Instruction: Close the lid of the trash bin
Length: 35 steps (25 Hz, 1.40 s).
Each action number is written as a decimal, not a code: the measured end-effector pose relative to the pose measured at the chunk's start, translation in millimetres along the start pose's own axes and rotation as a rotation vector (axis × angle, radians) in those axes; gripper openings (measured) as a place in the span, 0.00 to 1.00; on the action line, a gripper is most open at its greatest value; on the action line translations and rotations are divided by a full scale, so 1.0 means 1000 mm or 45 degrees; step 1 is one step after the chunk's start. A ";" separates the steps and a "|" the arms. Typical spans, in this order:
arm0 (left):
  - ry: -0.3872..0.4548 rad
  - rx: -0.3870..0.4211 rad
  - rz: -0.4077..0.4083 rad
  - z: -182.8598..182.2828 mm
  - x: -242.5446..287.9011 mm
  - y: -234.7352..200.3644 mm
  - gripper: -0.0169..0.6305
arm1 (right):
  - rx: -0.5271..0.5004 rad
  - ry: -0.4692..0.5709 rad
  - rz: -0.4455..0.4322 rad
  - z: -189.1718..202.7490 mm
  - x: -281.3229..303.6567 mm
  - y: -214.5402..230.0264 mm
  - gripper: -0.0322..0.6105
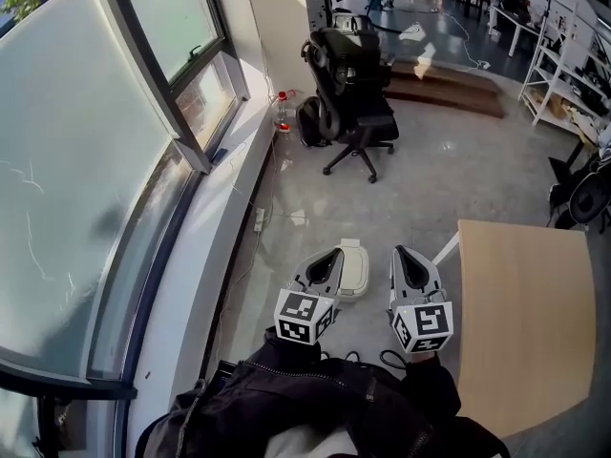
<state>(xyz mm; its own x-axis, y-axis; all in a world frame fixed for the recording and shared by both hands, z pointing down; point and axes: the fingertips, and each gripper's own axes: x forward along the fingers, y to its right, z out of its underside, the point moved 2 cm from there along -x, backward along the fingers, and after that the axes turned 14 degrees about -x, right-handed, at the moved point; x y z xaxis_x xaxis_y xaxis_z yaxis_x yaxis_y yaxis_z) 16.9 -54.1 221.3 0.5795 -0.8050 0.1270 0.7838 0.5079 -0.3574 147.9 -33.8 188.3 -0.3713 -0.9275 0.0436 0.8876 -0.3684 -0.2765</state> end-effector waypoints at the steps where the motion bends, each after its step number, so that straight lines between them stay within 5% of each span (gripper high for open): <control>1: 0.000 0.001 0.001 0.000 0.000 0.001 0.02 | -0.002 -0.002 0.000 0.000 0.000 -0.001 0.06; 35: 0.015 -0.020 0.010 -0.007 0.012 -0.009 0.02 | 0.014 0.014 0.053 -0.006 0.007 0.008 0.06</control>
<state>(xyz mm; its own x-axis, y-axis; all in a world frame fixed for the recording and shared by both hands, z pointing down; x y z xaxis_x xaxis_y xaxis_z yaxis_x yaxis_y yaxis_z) 15.3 -70.2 219.8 0.5827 -0.8047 0.1133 0.7758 0.5092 -0.3726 151.2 -42.8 180.9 -0.3371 -0.9412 0.0220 0.9052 -0.3305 -0.2672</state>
